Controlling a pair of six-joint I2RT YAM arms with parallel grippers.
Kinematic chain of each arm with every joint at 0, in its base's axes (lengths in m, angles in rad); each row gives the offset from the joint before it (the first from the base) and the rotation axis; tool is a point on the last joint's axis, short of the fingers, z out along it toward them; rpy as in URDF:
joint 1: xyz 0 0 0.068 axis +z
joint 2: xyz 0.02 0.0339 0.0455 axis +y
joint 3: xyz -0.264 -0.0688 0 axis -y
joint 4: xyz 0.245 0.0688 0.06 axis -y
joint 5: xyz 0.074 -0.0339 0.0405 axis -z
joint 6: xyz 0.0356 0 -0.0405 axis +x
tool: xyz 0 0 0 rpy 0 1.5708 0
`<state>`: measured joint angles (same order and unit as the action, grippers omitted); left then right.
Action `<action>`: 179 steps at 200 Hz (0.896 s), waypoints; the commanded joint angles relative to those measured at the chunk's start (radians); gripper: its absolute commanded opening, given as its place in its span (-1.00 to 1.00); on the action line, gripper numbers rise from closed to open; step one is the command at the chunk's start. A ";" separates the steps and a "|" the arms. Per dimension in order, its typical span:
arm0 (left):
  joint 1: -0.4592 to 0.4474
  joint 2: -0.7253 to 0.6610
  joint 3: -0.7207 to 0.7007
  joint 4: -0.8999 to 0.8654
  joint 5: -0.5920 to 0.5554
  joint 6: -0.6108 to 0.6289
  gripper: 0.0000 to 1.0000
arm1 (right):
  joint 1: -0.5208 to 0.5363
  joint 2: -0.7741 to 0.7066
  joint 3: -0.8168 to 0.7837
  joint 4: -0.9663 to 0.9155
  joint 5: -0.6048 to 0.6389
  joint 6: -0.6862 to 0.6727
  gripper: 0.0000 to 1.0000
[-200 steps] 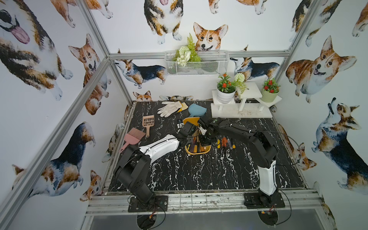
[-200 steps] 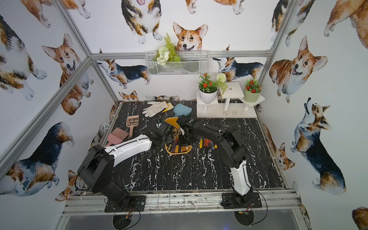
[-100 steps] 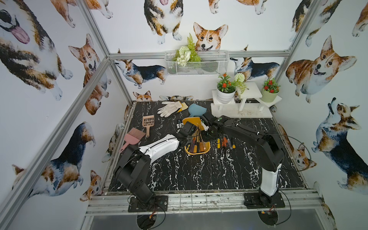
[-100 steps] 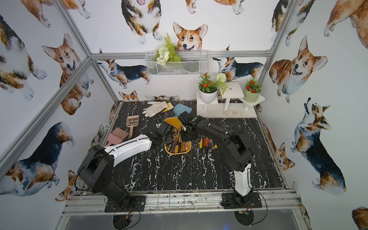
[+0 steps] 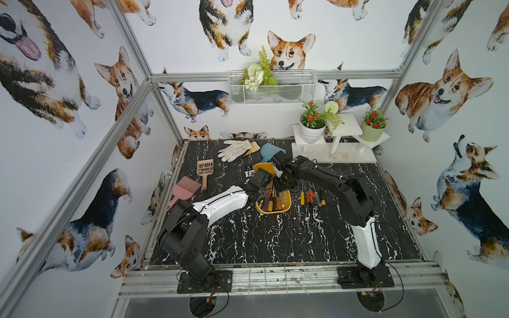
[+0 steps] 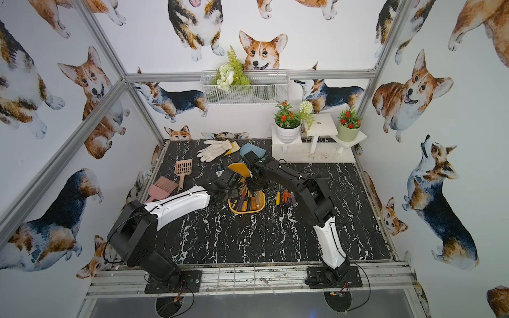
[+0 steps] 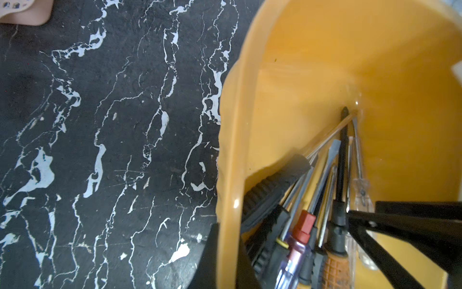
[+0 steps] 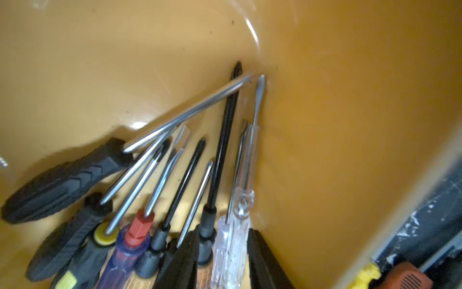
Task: Take out the screwdriver from the storage box
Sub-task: Pick up the screwdriver from the storage box.
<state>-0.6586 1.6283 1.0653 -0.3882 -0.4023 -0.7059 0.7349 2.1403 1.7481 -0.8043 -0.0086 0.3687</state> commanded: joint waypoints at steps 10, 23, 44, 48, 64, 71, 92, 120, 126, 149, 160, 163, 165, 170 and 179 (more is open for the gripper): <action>0.002 -0.010 0.005 0.039 -0.015 -0.016 -1.00 | -0.002 0.055 0.015 -0.098 0.069 0.017 -0.24; 0.002 -0.012 0.004 0.039 -0.015 -0.017 -1.00 | -0.003 0.064 0.001 -0.097 0.062 0.021 -0.28; 0.002 -0.015 0.000 0.039 -0.018 -0.018 -1.00 | -0.003 0.053 -0.035 -0.071 0.035 0.031 -0.41; 0.002 -0.015 -0.002 0.038 -0.019 -0.019 -1.00 | -0.005 0.050 -0.042 -0.065 0.032 0.033 -0.45; 0.002 -0.015 -0.004 0.038 -0.020 -0.020 -1.00 | -0.008 0.030 -0.061 -0.047 0.022 0.041 -0.54; 0.002 -0.015 -0.004 0.040 -0.020 -0.021 -1.00 | -0.009 0.020 -0.066 -0.043 0.023 0.042 -0.57; 0.002 -0.012 -0.002 0.039 -0.019 -0.021 -1.00 | -0.012 -0.013 -0.078 -0.028 0.025 0.041 -0.70; 0.002 -0.009 0.001 0.037 -0.017 -0.023 -1.00 | -0.017 -0.064 -0.092 -0.003 0.023 0.041 -0.79; 0.002 -0.009 0.002 0.037 -0.016 -0.023 -1.00 | -0.017 -0.072 -0.093 -0.003 0.022 0.041 -0.79; 0.002 -0.007 0.002 0.038 -0.015 -0.024 -1.00 | -0.019 -0.085 -0.089 -0.008 0.006 0.032 -0.62; 0.002 -0.007 0.002 0.037 -0.013 -0.024 -1.00 | -0.019 -0.092 -0.098 -0.002 0.004 0.030 -0.58; 0.002 -0.007 0.001 0.037 -0.013 -0.024 -1.00 | -0.018 -0.095 -0.102 0.000 0.004 0.030 -0.57; 0.002 -0.007 0.001 0.037 -0.013 -0.024 -1.00 | -0.018 -0.095 -0.102 0.000 0.004 0.030 -0.57; 0.002 -0.008 0.001 0.038 -0.013 -0.026 -1.00 | -0.019 -0.098 -0.106 0.003 0.002 0.031 -0.56; 0.002 -0.007 0.002 0.037 -0.013 -0.026 -1.00 | -0.019 -0.101 -0.112 0.005 -0.002 0.032 -0.54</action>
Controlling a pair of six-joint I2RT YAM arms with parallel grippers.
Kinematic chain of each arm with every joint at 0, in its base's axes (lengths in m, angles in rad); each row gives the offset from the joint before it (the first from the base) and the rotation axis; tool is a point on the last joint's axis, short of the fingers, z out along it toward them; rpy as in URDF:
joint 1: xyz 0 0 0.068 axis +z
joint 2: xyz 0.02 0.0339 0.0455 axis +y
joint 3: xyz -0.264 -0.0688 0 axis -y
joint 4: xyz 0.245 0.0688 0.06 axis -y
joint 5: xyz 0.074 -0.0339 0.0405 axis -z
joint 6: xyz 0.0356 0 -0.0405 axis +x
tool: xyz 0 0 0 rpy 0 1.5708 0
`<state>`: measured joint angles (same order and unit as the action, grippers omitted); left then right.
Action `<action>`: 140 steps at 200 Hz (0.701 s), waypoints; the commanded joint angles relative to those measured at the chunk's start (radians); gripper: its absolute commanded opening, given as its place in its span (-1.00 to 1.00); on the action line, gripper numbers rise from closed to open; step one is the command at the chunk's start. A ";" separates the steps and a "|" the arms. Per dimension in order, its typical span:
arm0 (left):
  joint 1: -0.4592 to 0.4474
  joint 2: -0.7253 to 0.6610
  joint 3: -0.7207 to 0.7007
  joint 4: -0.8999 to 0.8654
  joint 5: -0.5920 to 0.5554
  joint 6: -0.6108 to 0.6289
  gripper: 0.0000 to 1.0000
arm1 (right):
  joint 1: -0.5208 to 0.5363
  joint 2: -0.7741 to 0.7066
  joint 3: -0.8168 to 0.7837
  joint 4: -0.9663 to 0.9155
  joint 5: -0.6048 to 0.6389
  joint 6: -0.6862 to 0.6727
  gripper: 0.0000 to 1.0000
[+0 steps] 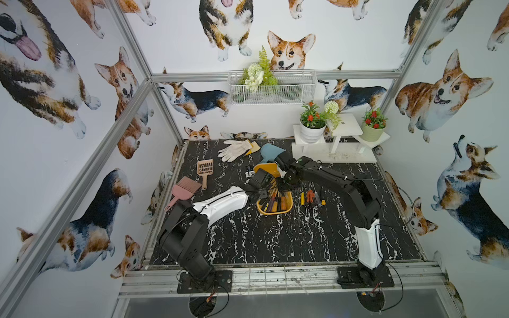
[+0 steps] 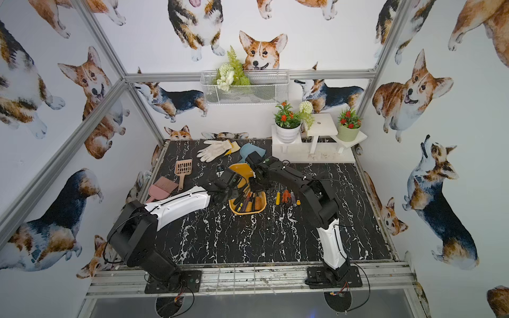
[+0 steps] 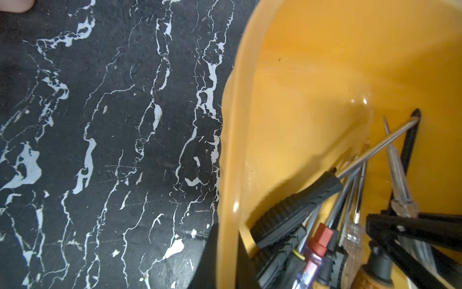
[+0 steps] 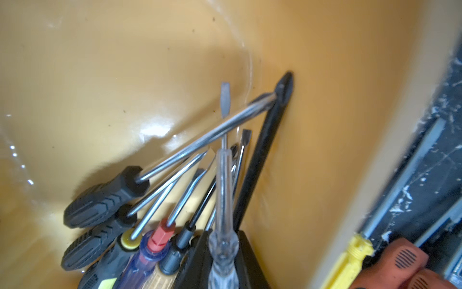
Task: Take out the screwdriver from the storage box
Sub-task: Pick up the screwdriver from the storage box.
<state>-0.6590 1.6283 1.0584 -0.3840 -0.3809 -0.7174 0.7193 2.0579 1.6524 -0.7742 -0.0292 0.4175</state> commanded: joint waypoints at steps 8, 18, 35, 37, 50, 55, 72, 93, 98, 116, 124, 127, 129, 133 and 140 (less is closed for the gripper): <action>0.002 -0.007 0.007 0.034 -0.035 -0.014 -1.00 | -0.002 -0.022 -0.022 -0.022 0.011 -0.016 -0.55; 0.002 -0.006 0.008 0.033 -0.034 -0.014 -1.00 | -0.003 -0.027 -0.031 -0.012 0.002 -0.014 -0.55; 0.002 -0.003 0.009 0.033 -0.032 -0.014 -1.00 | -0.003 -0.033 -0.043 0.004 -0.020 -0.015 -0.43; 0.002 -0.004 0.009 0.033 -0.031 -0.014 -1.00 | -0.003 -0.032 -0.043 0.004 -0.023 -0.016 -0.41; 0.002 -0.001 0.011 0.033 -0.029 -0.014 -1.00 | -0.003 -0.028 -0.043 0.004 -0.031 -0.014 -0.39; 0.002 -0.001 0.011 0.033 -0.029 -0.014 -1.00 | -0.003 -0.027 -0.045 0.004 -0.031 -0.014 -0.40; 0.002 -0.003 0.009 0.034 -0.030 -0.014 -1.00 | -0.003 -0.026 -0.049 0.006 -0.036 -0.014 -0.44; 0.002 -0.005 0.009 0.031 -0.032 -0.013 -1.00 | -0.003 -0.023 -0.054 0.009 -0.038 -0.014 -0.54; 0.002 -0.003 0.009 0.031 -0.032 -0.013 -1.00 | -0.004 -0.022 -0.054 0.009 -0.039 -0.013 -0.55; 0.002 -0.002 0.008 0.033 -0.030 -0.014 -1.00 | -0.003 -0.008 -0.046 0.001 -0.047 -0.018 -0.40; 0.002 -0.002 0.008 0.033 -0.029 -0.014 -1.00 | -0.003 0.002 -0.038 -0.012 -0.043 -0.017 -0.34; 0.002 -0.002 0.008 0.034 -0.030 -0.014 -1.00 | -0.002 0.005 -0.037 -0.013 -0.040 -0.016 -0.33; 0.002 -0.002 0.008 0.034 -0.031 -0.014 -1.00 | -0.003 0.006 -0.037 -0.014 -0.038 -0.017 -0.32; 0.002 -0.003 0.008 0.034 -0.030 -0.014 -1.00 | -0.003 0.010 -0.037 -0.015 -0.033 -0.016 -0.31; 0.002 -0.003 0.008 0.034 -0.030 -0.014 -1.00 | -0.004 0.016 -0.036 -0.019 -0.020 -0.012 -0.29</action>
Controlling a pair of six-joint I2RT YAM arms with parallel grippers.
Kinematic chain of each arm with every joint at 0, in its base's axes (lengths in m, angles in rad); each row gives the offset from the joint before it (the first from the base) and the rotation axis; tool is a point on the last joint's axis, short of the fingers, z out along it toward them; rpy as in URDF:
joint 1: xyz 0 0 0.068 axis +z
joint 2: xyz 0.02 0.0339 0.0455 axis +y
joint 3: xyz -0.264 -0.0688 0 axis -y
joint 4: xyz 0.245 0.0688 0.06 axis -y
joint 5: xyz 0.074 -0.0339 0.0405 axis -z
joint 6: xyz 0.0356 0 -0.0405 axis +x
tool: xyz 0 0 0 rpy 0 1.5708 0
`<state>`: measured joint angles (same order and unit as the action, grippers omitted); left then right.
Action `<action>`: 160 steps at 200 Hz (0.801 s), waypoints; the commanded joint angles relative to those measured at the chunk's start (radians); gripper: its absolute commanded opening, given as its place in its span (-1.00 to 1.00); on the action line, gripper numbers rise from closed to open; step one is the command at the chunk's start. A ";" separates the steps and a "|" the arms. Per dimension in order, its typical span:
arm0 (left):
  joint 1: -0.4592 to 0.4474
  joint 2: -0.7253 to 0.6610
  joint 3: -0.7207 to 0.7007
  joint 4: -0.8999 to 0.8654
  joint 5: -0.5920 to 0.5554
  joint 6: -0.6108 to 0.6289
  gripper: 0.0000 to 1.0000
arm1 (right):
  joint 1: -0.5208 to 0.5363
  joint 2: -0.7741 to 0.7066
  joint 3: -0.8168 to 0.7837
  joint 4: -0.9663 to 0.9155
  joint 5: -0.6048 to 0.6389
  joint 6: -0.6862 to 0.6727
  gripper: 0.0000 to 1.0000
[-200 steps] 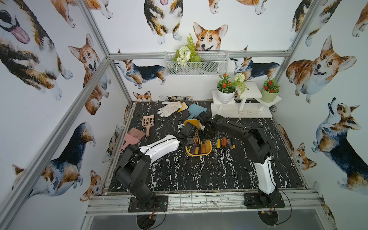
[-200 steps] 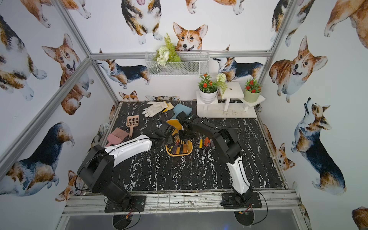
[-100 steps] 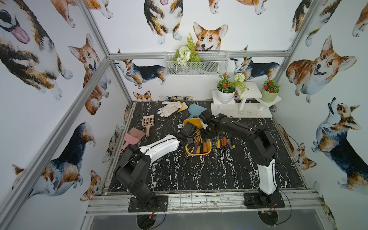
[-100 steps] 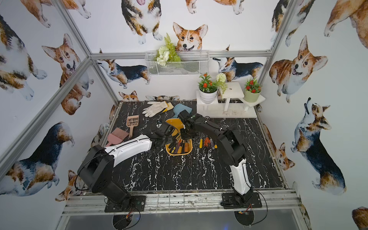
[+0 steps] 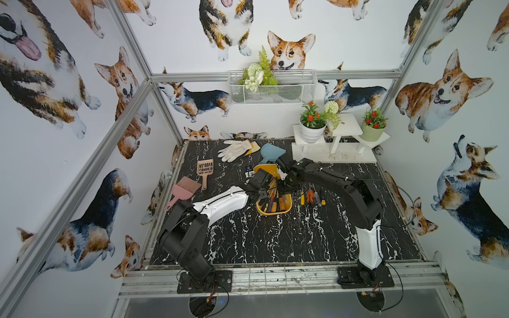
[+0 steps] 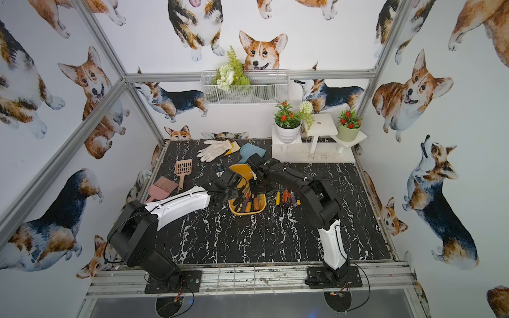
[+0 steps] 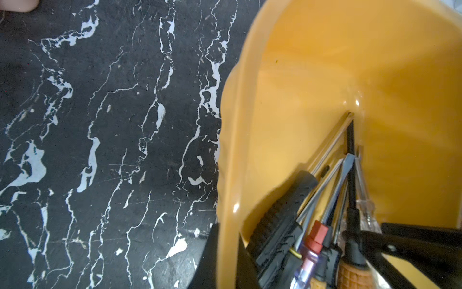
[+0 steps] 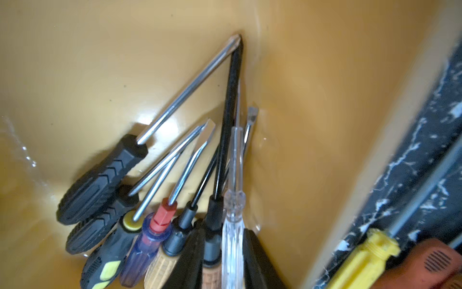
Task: Take out the screwdriver from the storage box
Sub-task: Pick up the screwdriver from the storage box.
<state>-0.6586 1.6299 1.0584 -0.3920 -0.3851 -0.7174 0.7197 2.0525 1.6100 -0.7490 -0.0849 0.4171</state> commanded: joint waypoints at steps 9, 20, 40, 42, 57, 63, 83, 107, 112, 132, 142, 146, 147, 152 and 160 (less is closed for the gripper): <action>0.002 -0.007 0.008 0.041 -0.028 -0.014 -1.00 | -0.004 0.034 0.010 -0.055 0.050 -0.007 -0.28; 0.002 -0.009 0.008 0.041 -0.030 -0.013 -1.00 | -0.004 0.049 0.017 -0.069 0.061 -0.003 -0.30; 0.002 -0.010 0.006 0.039 -0.031 -0.013 -1.00 | -0.005 0.065 0.022 -0.086 0.063 0.001 -0.48; 0.002 -0.010 0.006 0.039 -0.031 -0.013 -1.00 | -0.005 0.064 0.021 -0.086 0.063 0.002 -0.51; 0.002 -0.010 0.003 0.039 -0.032 -0.013 -1.00 | -0.006 0.057 0.015 -0.080 0.063 0.007 -0.69; 0.002 -0.010 0.003 0.039 -0.032 -0.013 -1.00 | -0.006 0.052 0.013 -0.077 0.062 0.008 -0.73; 0.002 -0.009 0.004 0.040 -0.031 -0.014 -1.00 | -0.005 0.031 0.012 -0.067 0.066 0.006 -0.77; 0.002 -0.007 0.008 0.040 -0.030 -0.013 -1.00 | -0.007 0.017 0.012 -0.059 0.064 0.004 -0.95; 0.002 -0.007 0.008 0.039 -0.030 -0.013 -1.00 | -0.008 0.017 0.013 -0.059 0.062 0.003 -0.97; 0.002 -0.008 0.006 0.038 -0.031 -0.014 -1.00 | -0.008 0.004 0.005 -0.051 0.051 0.005 -1.00; 0.002 -0.008 0.004 0.040 -0.033 -0.016 -1.00 | -0.007 -0.014 -0.007 -0.034 0.042 0.007 -1.00; 0.002 -0.008 0.003 0.038 -0.032 -0.016 -1.00 | -0.007 -0.024 -0.014 -0.026 0.037 0.009 -1.00; 0.002 -0.008 0.003 0.038 -0.032 -0.016 -1.00 | -0.007 -0.026 -0.016 -0.023 0.036 0.010 -1.00; 0.002 -0.009 0.002 0.038 -0.032 -0.016 -1.00 | -0.007 -0.038 -0.023 -0.011 0.029 0.010 -1.00; 0.002 -0.007 0.002 0.038 -0.032 -0.016 -1.00 | -0.006 -0.058 -0.032 0.008 0.019 0.010 -1.00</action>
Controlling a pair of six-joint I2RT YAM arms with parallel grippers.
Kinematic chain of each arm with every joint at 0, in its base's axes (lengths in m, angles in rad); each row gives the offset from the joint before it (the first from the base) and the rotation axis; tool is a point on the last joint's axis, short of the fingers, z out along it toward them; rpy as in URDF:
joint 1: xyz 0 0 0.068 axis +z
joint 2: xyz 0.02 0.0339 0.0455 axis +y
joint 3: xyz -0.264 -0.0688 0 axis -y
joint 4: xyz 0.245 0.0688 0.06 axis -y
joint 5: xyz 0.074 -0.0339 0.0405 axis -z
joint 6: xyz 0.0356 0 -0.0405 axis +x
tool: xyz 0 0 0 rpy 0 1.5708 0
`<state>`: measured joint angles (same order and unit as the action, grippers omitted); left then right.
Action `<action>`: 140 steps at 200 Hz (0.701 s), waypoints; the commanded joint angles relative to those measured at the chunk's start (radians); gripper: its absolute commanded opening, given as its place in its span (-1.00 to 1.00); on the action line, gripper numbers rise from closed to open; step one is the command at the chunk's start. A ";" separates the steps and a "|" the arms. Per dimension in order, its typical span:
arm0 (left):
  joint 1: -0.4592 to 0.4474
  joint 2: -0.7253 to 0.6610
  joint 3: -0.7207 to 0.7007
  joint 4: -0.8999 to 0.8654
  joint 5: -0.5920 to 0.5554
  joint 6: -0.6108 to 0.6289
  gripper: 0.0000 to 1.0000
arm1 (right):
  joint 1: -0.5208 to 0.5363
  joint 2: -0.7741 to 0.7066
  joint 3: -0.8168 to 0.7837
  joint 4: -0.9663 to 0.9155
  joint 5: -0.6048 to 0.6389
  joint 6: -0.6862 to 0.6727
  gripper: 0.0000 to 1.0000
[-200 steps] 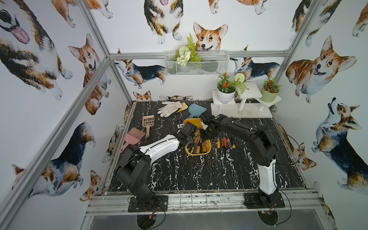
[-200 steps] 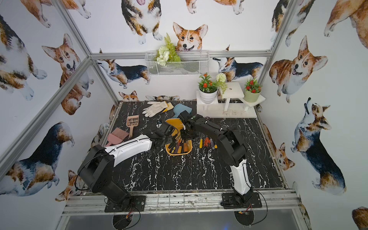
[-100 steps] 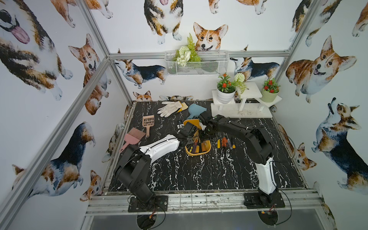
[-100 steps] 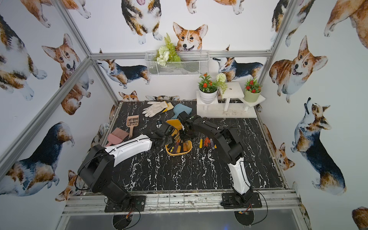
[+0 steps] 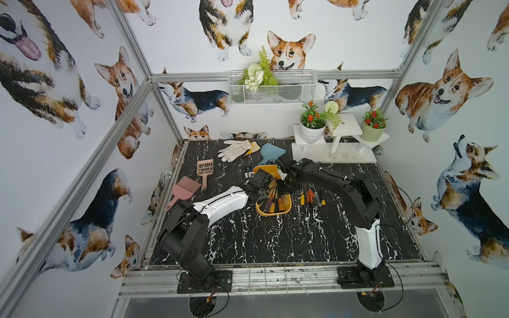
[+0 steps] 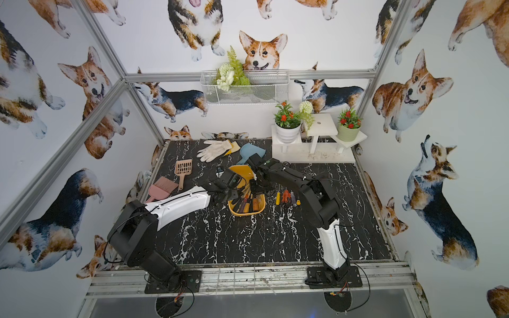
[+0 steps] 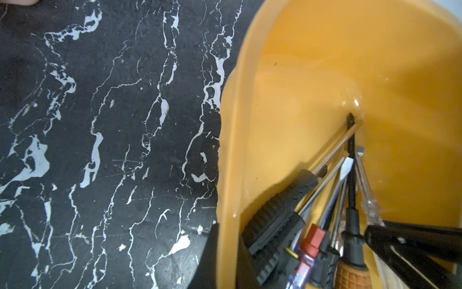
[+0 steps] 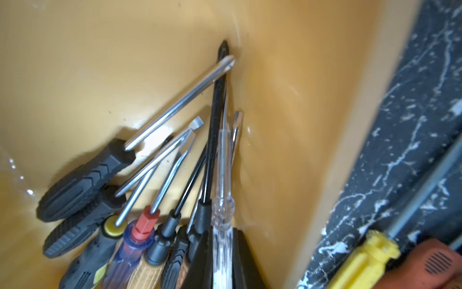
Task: Take out the screwdriver from the storage box
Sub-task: Pick up the screwdriver from the storage box.
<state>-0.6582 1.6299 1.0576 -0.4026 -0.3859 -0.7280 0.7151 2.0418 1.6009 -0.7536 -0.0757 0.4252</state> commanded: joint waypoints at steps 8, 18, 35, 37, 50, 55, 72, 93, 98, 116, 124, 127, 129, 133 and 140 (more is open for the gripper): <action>0.002 -0.006 0.004 0.048 -0.031 -0.005 -1.00 | -0.003 -0.063 -0.029 0.025 0.002 0.001 -1.00; 0.002 -0.004 0.005 0.048 -0.031 -0.007 -1.00 | -0.003 -0.083 -0.033 0.037 -0.006 0.000 -1.00; 0.002 -0.001 0.008 0.049 -0.031 -0.008 -1.00 | -0.003 -0.109 -0.039 0.050 -0.018 -0.003 -1.00; 0.002 -0.001 0.008 0.048 -0.031 -0.007 -1.00 | -0.003 -0.112 -0.039 0.052 -0.019 -0.002 -1.00; 0.002 0.001 0.010 0.048 -0.033 -0.008 -1.00 | -0.005 -0.131 -0.043 0.056 -0.021 -0.004 -1.00; 0.002 0.001 0.010 0.047 -0.034 -0.009 -1.00 | -0.005 -0.138 -0.045 0.055 -0.021 -0.004 -1.00; 0.002 0.001 0.007 0.044 -0.037 -0.010 -1.00 | -0.008 -0.167 -0.063 0.056 -0.013 0.000 -1.00; 0.002 -0.002 0.005 0.039 -0.045 -0.013 -1.00 | -0.024 -0.217 -0.114 0.079 0.009 0.014 -1.00; 0.002 -0.002 0.004 0.040 -0.048 -0.014 -1.00 | -0.030 -0.231 -0.129 0.086 0.014 0.017 -1.00; 0.002 -0.001 0.004 0.035 -0.053 -0.016 -1.00 | -0.053 -0.277 -0.188 0.109 0.033 0.027 -1.00; 0.002 -0.002 0.004 0.032 -0.054 -0.016 -1.00 | -0.065 -0.295 -0.211 0.112 0.041 0.028 -1.00; 0.002 -0.001 0.005 0.030 -0.056 -0.016 -1.00 | -0.070 -0.298 -0.218 0.112 0.045 0.027 -1.00; 0.002 -0.001 0.005 0.031 -0.057 -0.016 -1.00 | -0.072 -0.302 -0.223 0.112 0.048 0.027 -1.00; 0.002 -0.001 0.005 0.029 -0.058 -0.016 -1.00 | -0.078 -0.307 -0.232 0.111 0.056 0.027 -1.00; 0.002 -0.001 0.005 0.028 -0.059 -0.017 -1.00 | -0.089 -0.315 -0.246 0.104 0.067 0.028 -1.00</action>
<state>-0.6575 1.6314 1.0576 -0.4004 -0.4240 -0.7284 0.6514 1.7580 1.3979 -0.6762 -0.0544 0.4427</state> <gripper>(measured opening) 0.099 0.157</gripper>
